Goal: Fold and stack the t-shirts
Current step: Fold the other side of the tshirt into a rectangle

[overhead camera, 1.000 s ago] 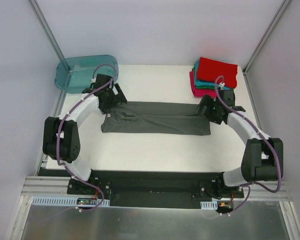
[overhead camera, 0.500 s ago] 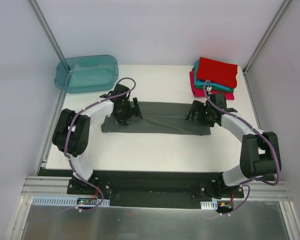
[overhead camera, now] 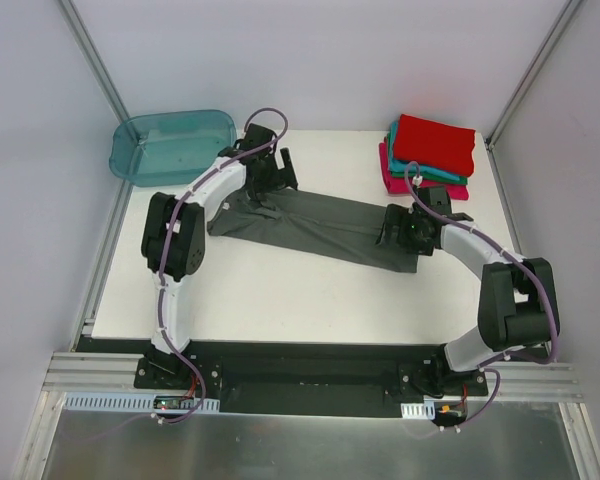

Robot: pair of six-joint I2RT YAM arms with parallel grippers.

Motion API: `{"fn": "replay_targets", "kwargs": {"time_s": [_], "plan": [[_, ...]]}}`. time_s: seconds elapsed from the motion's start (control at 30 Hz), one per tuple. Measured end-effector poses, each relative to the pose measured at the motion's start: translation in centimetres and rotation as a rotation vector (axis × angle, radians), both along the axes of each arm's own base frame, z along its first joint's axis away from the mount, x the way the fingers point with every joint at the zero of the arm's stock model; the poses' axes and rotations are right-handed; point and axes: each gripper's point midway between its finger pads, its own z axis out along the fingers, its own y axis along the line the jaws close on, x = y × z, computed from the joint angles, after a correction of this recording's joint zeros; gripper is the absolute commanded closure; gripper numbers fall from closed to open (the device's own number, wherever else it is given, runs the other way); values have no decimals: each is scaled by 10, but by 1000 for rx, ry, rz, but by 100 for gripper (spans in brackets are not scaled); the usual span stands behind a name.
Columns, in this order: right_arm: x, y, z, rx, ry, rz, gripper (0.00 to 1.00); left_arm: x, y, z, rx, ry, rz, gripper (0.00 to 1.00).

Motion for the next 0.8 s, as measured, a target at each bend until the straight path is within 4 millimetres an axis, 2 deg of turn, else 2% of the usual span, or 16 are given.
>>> {"fn": "replay_targets", "kwargs": {"time_s": [0.1, 0.23, 0.4, 0.53, 0.73, 0.8], "plan": [[-2, -2, -1, -13, 6, 0, 4, 9, -3, -9, 16, 11, -16, 1], [-3, -3, -2, -15, 12, 2, 4, -5, 6, -25, 61, 78, -18, 1], [-3, -3, -2, -17, 10, 5, 4, -9, 17, -31, 116, 86, -6, 1], [-3, -3, -2, -20, 7, 11, 4, -15, 27, -24, 150, 69, 6, 1], [0, 3, 5, -20, -29, 39, 4, -40, 53, 2, 210, 21, 56, 1], [1, 8, 9, -21, -50, 66, 4, -47, 61, 5, 228, 13, 73, 1]]}}
